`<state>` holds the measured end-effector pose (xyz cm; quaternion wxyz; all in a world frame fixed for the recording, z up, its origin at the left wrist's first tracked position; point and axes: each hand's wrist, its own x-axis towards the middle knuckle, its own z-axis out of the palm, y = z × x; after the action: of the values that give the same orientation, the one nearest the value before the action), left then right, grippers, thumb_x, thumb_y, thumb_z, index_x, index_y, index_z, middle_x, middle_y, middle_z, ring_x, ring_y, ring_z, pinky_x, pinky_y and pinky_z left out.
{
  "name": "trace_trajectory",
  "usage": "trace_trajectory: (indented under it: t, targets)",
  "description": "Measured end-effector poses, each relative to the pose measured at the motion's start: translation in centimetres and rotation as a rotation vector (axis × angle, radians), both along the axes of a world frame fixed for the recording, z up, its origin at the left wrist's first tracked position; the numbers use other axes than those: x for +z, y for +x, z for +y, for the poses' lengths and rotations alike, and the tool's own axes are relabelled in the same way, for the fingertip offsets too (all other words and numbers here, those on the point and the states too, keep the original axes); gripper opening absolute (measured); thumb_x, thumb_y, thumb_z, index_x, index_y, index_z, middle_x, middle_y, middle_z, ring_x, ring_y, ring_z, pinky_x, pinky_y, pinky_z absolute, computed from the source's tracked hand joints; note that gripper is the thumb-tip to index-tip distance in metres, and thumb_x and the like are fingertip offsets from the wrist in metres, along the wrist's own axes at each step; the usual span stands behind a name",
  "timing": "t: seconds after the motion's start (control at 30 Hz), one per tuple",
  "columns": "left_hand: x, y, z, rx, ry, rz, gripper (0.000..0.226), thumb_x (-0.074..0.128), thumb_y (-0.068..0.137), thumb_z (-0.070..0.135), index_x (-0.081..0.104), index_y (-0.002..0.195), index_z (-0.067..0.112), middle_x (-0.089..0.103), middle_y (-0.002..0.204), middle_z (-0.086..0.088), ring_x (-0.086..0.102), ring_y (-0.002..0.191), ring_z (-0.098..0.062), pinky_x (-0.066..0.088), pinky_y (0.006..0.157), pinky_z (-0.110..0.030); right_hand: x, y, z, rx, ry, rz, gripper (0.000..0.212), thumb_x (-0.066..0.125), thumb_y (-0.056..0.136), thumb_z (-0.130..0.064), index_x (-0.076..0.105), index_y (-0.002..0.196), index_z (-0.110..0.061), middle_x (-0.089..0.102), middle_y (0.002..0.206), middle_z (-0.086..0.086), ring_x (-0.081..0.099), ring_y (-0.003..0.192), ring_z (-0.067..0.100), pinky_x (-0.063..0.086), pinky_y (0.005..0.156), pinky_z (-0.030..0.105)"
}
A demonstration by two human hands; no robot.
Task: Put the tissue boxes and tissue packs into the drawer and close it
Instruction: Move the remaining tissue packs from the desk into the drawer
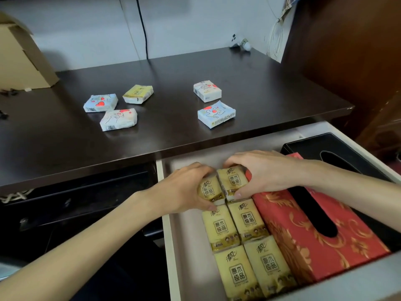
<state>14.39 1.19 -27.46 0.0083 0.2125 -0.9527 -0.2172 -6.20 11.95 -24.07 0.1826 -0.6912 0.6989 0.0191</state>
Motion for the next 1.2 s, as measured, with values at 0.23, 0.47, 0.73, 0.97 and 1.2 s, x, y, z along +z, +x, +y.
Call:
trace_trajectory:
  t: [0.23, 0.47, 0.73, 0.97, 1.2]
  targets:
    - [0.1, -0.2, 0.4, -0.004, -0.031, -0.015, 0.076, 0.082, 0.065, 0.055, 0.052, 0.13, 0.028, 0.05, 0.108, 0.013, 0.052, 0.1, -0.008, 0.046, 0.086, -0.028, 0.1, 0.2, -0.2, 0.007, -0.01, 0.016, 0.074, 0.079, 0.071, -0.065, 0.054, 0.135, -0.039, 0.06, 0.124, -0.018, 0.058, 0.112, 0.013, 0.05, 0.09, 0.042]
    - [2.0, 0.4, 0.9, 0.01, -0.1, -0.024, 0.081, 0.07, 0.067, 0.07, 0.049, 0.134, 0.03, 0.052, 0.113, 0.015, 0.053, 0.108, -0.01, 0.048, 0.091, -0.037, 1.1, -0.7, 0.0, -0.089, -0.254, -0.367, 0.036, 0.08, 0.084, -0.045, 0.073, 0.117, -0.035, 0.073, 0.111, -0.022, 0.065, 0.103, -0.008, 0.049, 0.087, 0.013]
    - [10.1, 3.6, -3.8, 0.259, -0.148, 0.205, 0.017, 0.069, 0.084, 0.046, 0.072, 0.092, 0.031, 0.069, 0.076, 0.018, 0.064, 0.075, 0.002, 0.054, 0.075, -0.032, 6.3, 0.4, -6.0, -0.145, -0.464, -0.629, 0.013, 0.07, 0.092, -0.018, 0.08, 0.084, -0.017, 0.08, 0.08, -0.002, 0.076, 0.075, 0.017, 0.058, 0.074, 0.022]
    - [12.9, 8.0, -13.1, 0.608, -0.29, 0.216, 0.013, 0.065, 0.086, 0.038, 0.073, 0.089, 0.029, 0.071, 0.087, 0.012, 0.067, 0.087, -0.016, 0.052, 0.079, -0.034, 7.8, 4.4, -18.0, -0.18, -0.527, -0.585, 0.011, 0.069, 0.088, -0.024, 0.08, 0.088, -0.024, 0.077, 0.081, -0.01, 0.07, 0.08, 0.003, 0.052, 0.072, 0.021]
    - [11.3, 9.7, -22.3, 0.806, -0.266, 0.002, 0.052, 0.066, 0.084, 0.053, 0.056, 0.124, 0.021, 0.058, 0.124, -0.007, 0.059, 0.105, -0.026, 0.052, 0.088, -0.043, 6.4, 8.4, -28.5, -0.146, -0.364, -0.364, 0.057, 0.079, 0.086, -0.029, 0.059, 0.139, -0.02, 0.056, 0.136, 0.004, 0.056, 0.123, 0.024, 0.047, 0.101, 0.037]
